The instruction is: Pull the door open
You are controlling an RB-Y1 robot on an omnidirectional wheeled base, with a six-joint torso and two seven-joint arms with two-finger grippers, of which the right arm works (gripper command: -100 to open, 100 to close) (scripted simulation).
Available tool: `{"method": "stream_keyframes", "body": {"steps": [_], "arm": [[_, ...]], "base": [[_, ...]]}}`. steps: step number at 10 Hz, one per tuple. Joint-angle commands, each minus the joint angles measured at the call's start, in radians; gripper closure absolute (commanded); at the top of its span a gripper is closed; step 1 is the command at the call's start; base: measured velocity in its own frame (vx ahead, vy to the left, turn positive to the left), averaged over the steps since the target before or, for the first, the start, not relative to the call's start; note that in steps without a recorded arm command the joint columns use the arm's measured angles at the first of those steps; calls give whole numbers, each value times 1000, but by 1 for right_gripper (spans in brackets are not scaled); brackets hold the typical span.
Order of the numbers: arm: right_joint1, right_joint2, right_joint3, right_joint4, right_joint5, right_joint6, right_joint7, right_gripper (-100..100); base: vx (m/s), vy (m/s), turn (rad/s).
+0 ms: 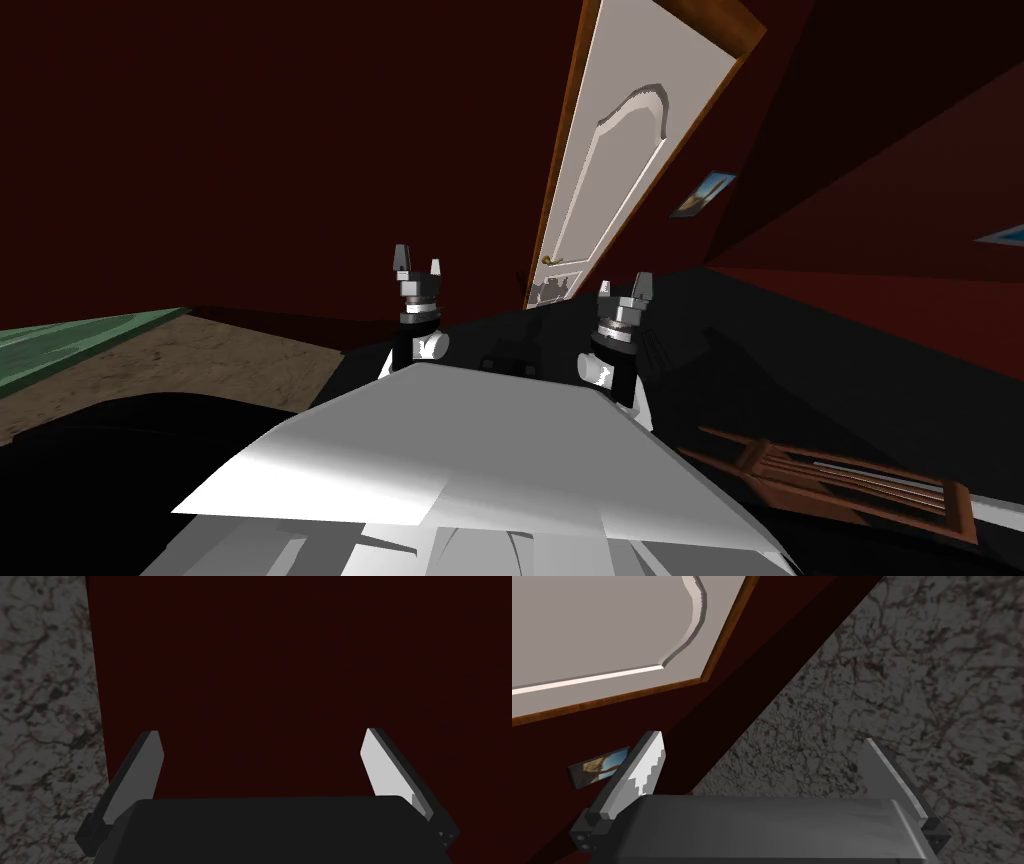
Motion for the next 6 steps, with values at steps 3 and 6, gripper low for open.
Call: {"method": "stream_keyframes", "body": {"steps": [3,6], "arm": [[-21,-21,2,73,-4,-11,-10,-100],[-41,-39,4,141,-7,-22,-20,-100]], "base": [[73,-38,87],[79,-43,79]]}}
